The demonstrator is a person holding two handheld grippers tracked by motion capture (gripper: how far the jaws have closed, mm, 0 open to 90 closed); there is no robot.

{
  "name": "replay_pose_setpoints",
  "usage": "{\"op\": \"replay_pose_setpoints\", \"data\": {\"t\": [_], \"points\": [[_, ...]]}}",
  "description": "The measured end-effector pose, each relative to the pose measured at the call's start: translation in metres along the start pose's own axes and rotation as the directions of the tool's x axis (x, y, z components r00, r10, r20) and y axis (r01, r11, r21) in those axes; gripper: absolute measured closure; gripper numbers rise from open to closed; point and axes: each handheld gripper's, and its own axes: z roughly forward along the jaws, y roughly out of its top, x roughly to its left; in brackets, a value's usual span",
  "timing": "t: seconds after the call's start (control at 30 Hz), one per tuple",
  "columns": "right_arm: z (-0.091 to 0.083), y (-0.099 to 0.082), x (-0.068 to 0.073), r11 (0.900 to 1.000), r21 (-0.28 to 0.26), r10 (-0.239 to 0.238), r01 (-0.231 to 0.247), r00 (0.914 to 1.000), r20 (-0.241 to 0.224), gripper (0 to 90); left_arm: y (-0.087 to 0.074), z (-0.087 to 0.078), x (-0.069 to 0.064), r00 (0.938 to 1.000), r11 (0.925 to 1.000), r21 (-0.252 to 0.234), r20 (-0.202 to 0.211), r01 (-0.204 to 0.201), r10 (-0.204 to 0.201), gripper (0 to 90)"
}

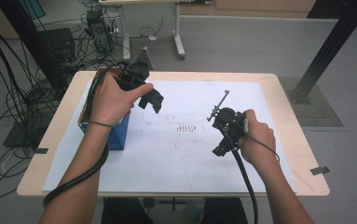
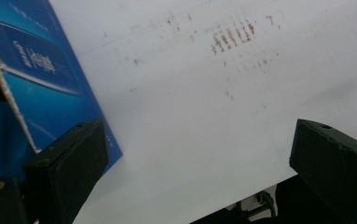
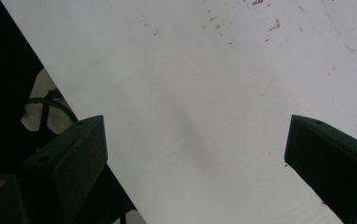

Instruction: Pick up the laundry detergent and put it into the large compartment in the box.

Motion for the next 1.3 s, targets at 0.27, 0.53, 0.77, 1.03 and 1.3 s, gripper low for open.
{"op": "replay_pose_setpoints", "data": {"t": [0.27, 0.53, 0.77, 1.03, 1.3], "points": [[0.000, 0.002, -0.001, 1.0000, 0.002, 0.002, -0.002, 1.0000, -0.001, 5.7, -0.001, 0.025, -0.007, 0.9992, 0.9989, 0.034, 0.026, -0.031, 0.031, 5.0], [0.003, 0.002, -0.002, 1.0000, 0.003, 0.003, -0.003, 1.0000, -0.008, 5.6, -0.004, 0.047, -0.013, 0.9983, 0.9976, 0.055, 0.042, -0.041, 0.039, 4.9], [0.003, 0.002, -0.002, 1.0000, -0.001, 0.004, -0.004, 1.0000, -0.007, 5.7, -0.006, 0.063, -0.017, 0.9972, 0.9961, 0.067, 0.051, -0.058, 0.055, 5.0], [0.003, -0.002, -0.003, 1.0000, 0.001, 0.010, -0.010, 0.9999, -0.008, 5.7, -0.011, 0.083, -0.023, 0.9957, 0.9956, 0.067, 0.069, -0.066, 0.062, 5.0], [0.002, -0.004, -0.003, 0.9998, -0.003, 0.019, -0.019, 0.9998, -0.005, 5.7, -0.015, 0.097, -0.027, 0.9945, 0.9941, 0.086, 0.086, -0.067, 0.060, 5.0]]}}
